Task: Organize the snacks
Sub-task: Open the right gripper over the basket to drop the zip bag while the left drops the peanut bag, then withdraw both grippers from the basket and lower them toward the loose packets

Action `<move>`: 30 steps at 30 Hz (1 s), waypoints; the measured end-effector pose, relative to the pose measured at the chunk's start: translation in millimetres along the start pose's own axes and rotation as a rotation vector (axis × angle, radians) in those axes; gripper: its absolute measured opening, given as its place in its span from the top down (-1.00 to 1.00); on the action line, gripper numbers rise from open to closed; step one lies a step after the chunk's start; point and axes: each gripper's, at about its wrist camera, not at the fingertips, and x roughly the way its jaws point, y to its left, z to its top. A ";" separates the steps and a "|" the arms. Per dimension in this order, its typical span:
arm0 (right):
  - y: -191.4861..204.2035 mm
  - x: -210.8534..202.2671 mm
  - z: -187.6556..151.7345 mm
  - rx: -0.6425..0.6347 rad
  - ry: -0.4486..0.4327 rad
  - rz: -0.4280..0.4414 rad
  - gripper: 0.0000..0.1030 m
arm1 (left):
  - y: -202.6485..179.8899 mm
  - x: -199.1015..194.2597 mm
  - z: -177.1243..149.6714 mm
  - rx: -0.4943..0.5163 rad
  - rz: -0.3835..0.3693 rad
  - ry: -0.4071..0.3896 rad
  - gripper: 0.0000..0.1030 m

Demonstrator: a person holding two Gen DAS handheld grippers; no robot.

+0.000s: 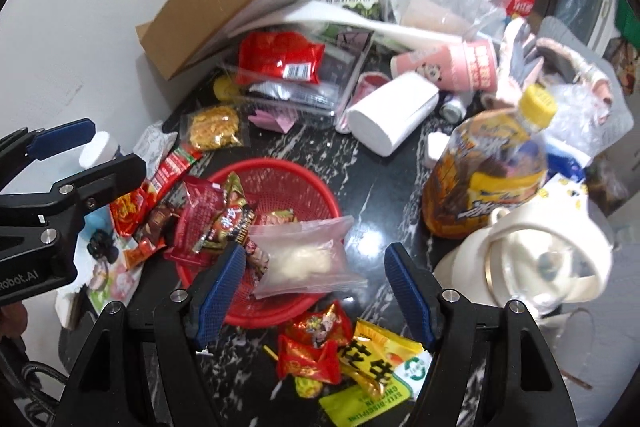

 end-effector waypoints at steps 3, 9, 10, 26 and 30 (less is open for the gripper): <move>3.8 -16.1 1.6 -0.007 -0.024 -0.010 -0.41 | 2.3 -16.8 -0.1 -0.002 -0.003 -0.028 -0.53; 11.4 -50.7 -1.3 -0.015 -0.067 -0.026 -0.41 | 3.2 -48.8 -2.1 -0.008 -0.018 -0.065 -0.53; 12.0 -55.0 -2.2 -0.014 -0.071 -0.027 -0.41 | 3.1 -53.4 -3.0 -0.009 -0.023 -0.069 -0.53; 25.8 -107.9 -46.2 0.017 -0.082 -0.020 -0.41 | -14.7 -93.8 -41.0 0.006 -0.089 -0.045 -0.53; 26.5 -106.0 -63.6 0.032 -0.062 -0.021 -0.41 | -19.8 -91.0 -54.4 0.000 -0.103 -0.008 -0.53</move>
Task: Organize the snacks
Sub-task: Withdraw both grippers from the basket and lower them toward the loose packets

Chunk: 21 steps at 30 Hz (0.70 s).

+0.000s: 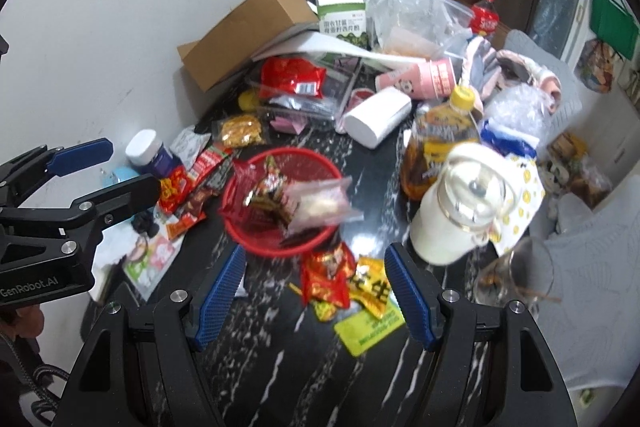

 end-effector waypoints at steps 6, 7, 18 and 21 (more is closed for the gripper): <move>-4.8 6.0 -26.2 0.037 0.041 0.010 -0.41 | -8.3 9.9 -23.5 -0.027 -0.024 0.065 -0.53; -6.1 7.4 -31.3 0.041 0.048 0.007 -0.41 | -9.8 11.6 -27.1 -0.031 -0.026 0.075 -0.53; -20.1 21.3 -68.1 0.106 0.112 0.012 -0.41 | -18.0 34.9 -62.4 -0.082 -0.011 0.174 -0.53; -23.4 29.9 -77.7 0.122 0.127 0.010 -0.41 | -16.7 45.6 -70.5 -0.099 0.012 0.206 -0.53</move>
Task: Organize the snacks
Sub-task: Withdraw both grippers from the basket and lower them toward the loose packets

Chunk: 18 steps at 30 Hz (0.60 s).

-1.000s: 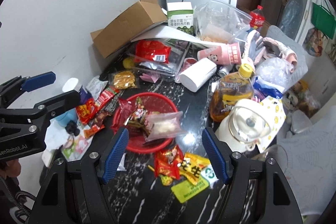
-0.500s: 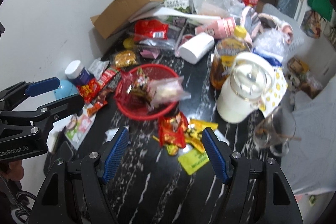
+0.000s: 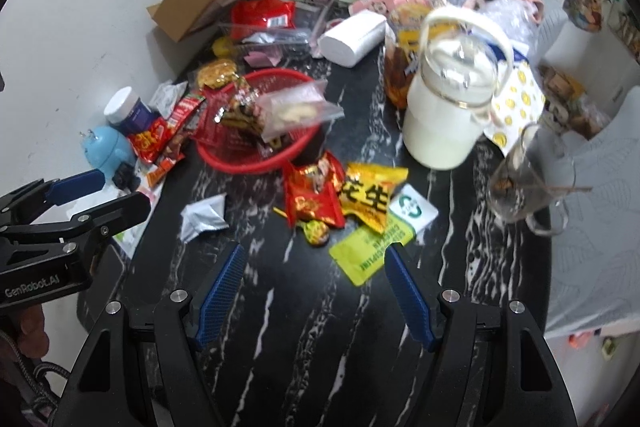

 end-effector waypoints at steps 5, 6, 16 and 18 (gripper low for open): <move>-8.0 21.3 -10.9 0.048 0.057 0.020 -0.41 | 3.4 22.5 -8.6 -0.012 0.037 0.047 -0.53; -8.7 24.4 -12.4 0.053 0.063 0.022 -0.41 | 4.3 26.1 -9.5 -0.014 0.041 0.056 -0.53; -17.1 61.9 -20.1 0.104 0.137 0.043 -0.41 | 22.5 67.0 -9.9 -0.120 0.056 0.141 -0.53; -18.1 68.3 -19.6 0.111 0.148 0.043 -0.41 | 27.2 74.9 -9.9 -0.146 0.052 0.158 -0.53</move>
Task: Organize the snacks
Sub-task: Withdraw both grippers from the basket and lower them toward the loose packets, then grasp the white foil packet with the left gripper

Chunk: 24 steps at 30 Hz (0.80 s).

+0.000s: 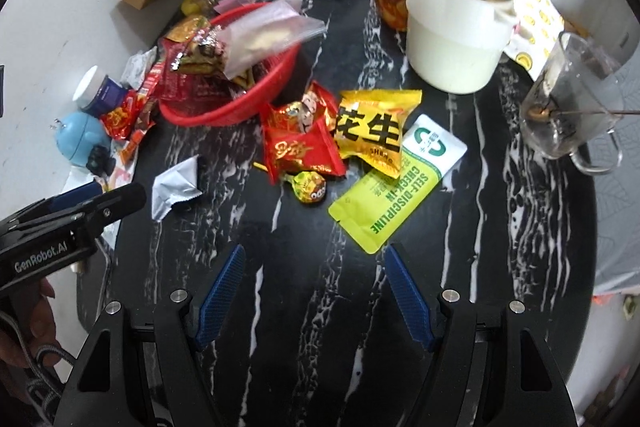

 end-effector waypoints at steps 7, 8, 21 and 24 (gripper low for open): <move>-3.9 20.7 7.9 0.013 0.028 -0.007 -0.41 | 13.6 29.6 4.0 -0.077 0.001 0.060 -0.53; -4.1 24.1 8.8 0.015 0.033 -0.004 -0.41 | 14.4 31.6 4.4 -0.079 0.003 0.061 -0.53; -7.3 49.2 17.5 0.029 0.064 -0.002 -0.42 | 26.6 62.9 20.7 -0.127 0.022 0.084 -0.53; -9.2 52.1 18.4 0.031 0.067 -0.009 -0.41 | 26.7 70.9 21.4 -0.125 0.029 0.090 -0.53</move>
